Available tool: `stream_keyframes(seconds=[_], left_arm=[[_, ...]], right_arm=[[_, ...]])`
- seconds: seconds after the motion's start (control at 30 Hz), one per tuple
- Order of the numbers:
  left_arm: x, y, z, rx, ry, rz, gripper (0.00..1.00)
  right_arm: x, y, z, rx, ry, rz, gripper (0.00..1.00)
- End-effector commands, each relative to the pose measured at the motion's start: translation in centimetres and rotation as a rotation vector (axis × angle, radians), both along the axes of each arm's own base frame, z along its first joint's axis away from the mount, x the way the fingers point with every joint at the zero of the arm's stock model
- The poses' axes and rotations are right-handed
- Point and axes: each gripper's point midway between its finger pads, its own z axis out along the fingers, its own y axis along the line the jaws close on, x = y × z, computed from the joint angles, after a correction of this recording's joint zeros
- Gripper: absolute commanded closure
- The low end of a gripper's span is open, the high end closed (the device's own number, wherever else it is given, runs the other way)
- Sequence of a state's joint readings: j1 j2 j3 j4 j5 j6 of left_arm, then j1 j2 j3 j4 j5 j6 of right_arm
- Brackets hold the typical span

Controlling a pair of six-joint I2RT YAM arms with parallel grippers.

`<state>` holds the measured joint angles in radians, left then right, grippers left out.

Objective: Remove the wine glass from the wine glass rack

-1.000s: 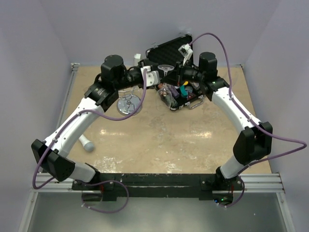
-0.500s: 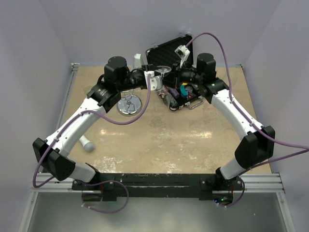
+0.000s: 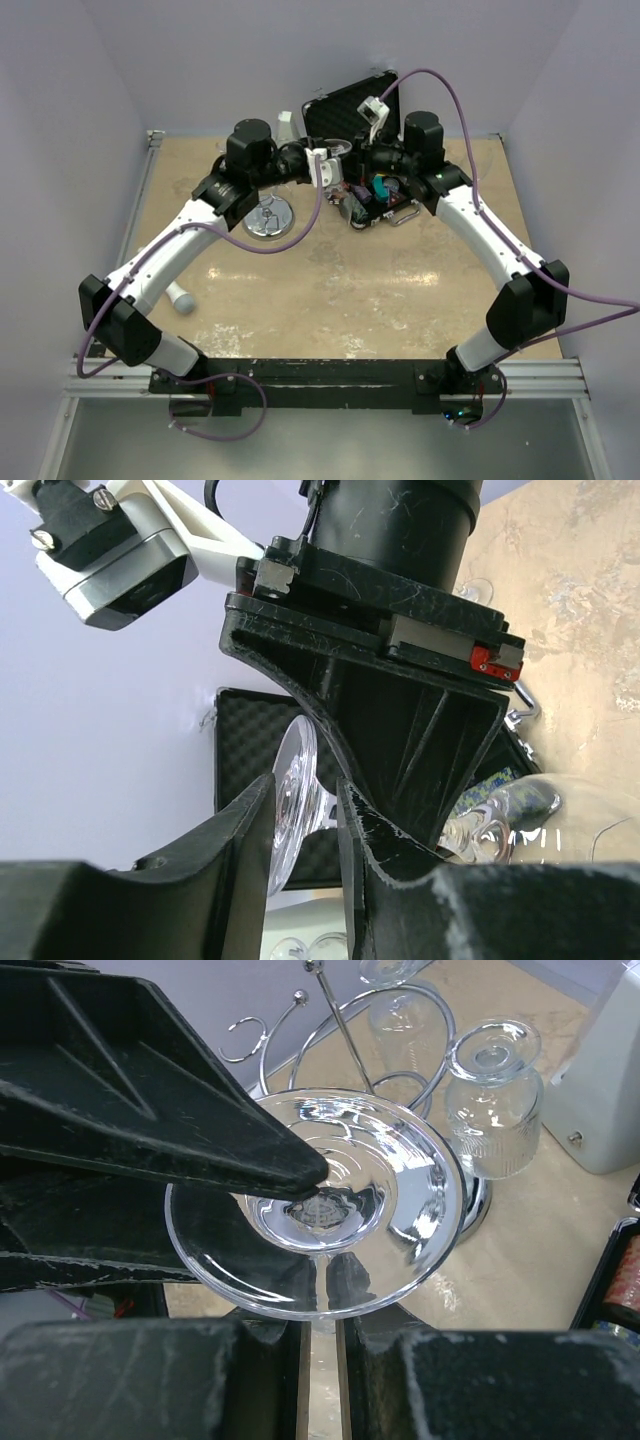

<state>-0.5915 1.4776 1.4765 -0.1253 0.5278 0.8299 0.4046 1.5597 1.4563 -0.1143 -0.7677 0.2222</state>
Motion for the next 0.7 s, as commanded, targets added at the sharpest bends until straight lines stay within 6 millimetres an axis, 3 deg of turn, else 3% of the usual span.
stream_keyframes(seconds=[0.0, 0.13, 0.2, 0.3, 0.37, 0.47, 0.67], left_arm=[[0.3, -0.7, 0.9, -0.026, -0.038, -0.019, 0.67], [0.6, -0.9, 0.2, -0.008, -0.039, -0.021, 0.73], [0.8, -0.9, -0.2, 0.003, -0.037, -0.02, 0.79], [0.9, -0.8, -0.3, 0.009, -0.049, -0.012, 1.0], [0.9, -0.7, 0.1, -0.013, -0.068, -0.003, 1.0], [1.1, -0.4, 0.1, -0.019, -0.065, 0.016, 1.0], [1.9, 0.5, 0.8, -0.051, -0.02, 0.075, 1.0]], right_arm=[[-0.4, 0.1, 3.1, 0.03, -0.109, 0.01, 1.0], [-0.3, 0.2, 3.2, 0.033, -0.108, 0.011, 1.0], [-0.4, 0.3, 3.2, 0.035, -0.106, 0.019, 1.0], [-0.3, 0.4, 3.3, 0.036, -0.106, 0.017, 1.0], [-0.3, 0.4, 3.3, 0.036, -0.103, 0.017, 1.0], [-0.3, 0.4, 3.2, 0.039, -0.094, 0.014, 0.83], [-0.6, 0.0, 4.0, 0.025, -0.103, 0.023, 0.21]])
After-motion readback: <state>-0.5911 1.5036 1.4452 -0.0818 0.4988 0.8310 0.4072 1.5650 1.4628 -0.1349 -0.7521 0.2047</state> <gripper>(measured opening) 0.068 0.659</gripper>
